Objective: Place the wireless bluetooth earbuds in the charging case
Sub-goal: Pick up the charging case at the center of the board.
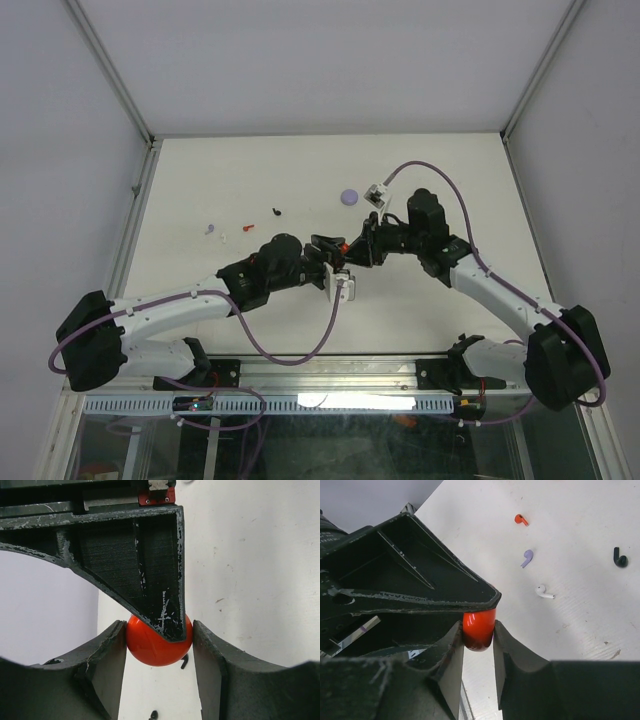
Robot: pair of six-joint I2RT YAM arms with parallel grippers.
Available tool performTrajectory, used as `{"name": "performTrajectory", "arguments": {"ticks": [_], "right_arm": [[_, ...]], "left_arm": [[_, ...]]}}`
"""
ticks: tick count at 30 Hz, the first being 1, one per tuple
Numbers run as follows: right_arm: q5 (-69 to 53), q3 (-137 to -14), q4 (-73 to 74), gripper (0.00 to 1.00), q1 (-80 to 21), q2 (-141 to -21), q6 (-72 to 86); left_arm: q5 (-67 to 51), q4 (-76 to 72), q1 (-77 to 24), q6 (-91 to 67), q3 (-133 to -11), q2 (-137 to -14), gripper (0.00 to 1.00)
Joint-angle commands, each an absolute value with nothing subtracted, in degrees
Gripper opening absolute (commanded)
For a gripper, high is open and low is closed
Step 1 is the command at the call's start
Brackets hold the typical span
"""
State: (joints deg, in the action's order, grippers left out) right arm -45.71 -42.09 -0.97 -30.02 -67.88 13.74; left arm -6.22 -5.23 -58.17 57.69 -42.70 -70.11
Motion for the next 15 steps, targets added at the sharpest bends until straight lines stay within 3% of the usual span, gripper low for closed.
{"name": "performTrajectory", "arguments": {"ticks": [1,4,6,15], "right_arm": [[-48.34,-44.74,-2.72,0.00,-30.44,-67.91,11.10],[-48.63,-44.92,-2.64,0.00,-30.48,-67.31,8.73],[-48.16,-44.99,-2.72,0.00,-30.48,-66.66,7.20],[-46.52,-42.89,-9.75,0.00,-30.23,-62.23,3.02]], "left_arm": [[-5.70,-7.30,-59.56,59.37,-44.48,-67.74,0.45],[-4.08,-7.98,-59.59,57.13,-43.70,-65.98,0.60],[-2.83,-8.08,-59.59,55.52,-43.25,-64.43,0.65],[0.86,-5.98,-59.42,43.40,-41.31,-56.77,0.73]]}}
